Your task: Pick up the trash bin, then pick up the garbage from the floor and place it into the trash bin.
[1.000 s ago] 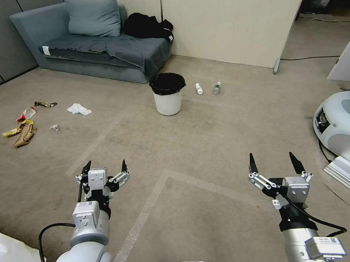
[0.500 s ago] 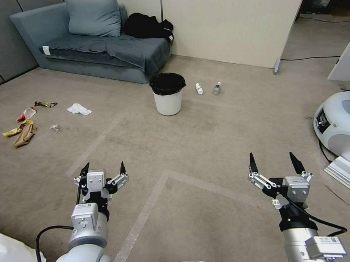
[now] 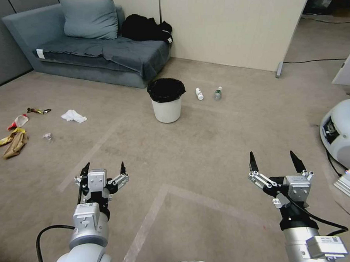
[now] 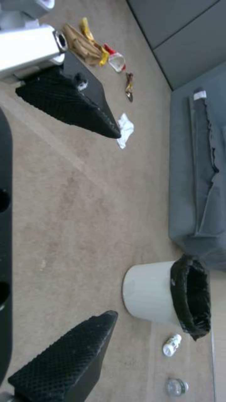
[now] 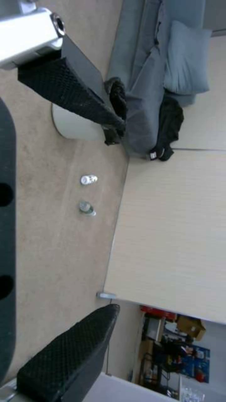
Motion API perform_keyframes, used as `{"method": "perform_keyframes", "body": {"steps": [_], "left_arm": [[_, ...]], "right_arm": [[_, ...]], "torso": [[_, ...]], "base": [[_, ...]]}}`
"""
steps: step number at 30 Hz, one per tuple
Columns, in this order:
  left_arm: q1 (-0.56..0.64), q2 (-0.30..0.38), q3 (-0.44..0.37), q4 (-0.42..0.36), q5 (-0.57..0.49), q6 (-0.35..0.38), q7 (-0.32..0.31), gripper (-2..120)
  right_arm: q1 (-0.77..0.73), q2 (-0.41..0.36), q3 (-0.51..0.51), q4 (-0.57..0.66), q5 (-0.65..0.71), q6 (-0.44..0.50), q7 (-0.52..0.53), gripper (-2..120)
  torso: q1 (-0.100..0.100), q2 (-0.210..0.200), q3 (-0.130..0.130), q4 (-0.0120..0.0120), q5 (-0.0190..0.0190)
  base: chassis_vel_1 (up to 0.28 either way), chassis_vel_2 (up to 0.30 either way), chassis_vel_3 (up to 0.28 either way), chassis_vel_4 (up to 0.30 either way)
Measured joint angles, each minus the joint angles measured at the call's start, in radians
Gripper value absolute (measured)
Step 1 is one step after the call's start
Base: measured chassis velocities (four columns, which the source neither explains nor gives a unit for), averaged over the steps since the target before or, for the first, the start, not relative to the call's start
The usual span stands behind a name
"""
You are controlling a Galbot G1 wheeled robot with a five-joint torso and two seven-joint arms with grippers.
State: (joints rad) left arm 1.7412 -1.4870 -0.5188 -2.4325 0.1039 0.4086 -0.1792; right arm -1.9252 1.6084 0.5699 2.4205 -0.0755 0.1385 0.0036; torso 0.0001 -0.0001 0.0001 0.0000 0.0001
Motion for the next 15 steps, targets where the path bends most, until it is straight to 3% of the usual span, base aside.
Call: {"method": "perform_keyframes", "body": {"steps": [15], "left_arm": [[-0.004, -0.007, 0.003, 0.005, 0.009, 0.0, 0.0, 100]], "right_arm": [[0.004, 0.0, 0.001, -0.003, -0.012, 0.007, -0.02, 100]], "torso": [[0.0, 0.0, 0.0, -0.0001, 0.0002]], "base": [[-0.184, 0.176, 0.181, -0.174]]}}
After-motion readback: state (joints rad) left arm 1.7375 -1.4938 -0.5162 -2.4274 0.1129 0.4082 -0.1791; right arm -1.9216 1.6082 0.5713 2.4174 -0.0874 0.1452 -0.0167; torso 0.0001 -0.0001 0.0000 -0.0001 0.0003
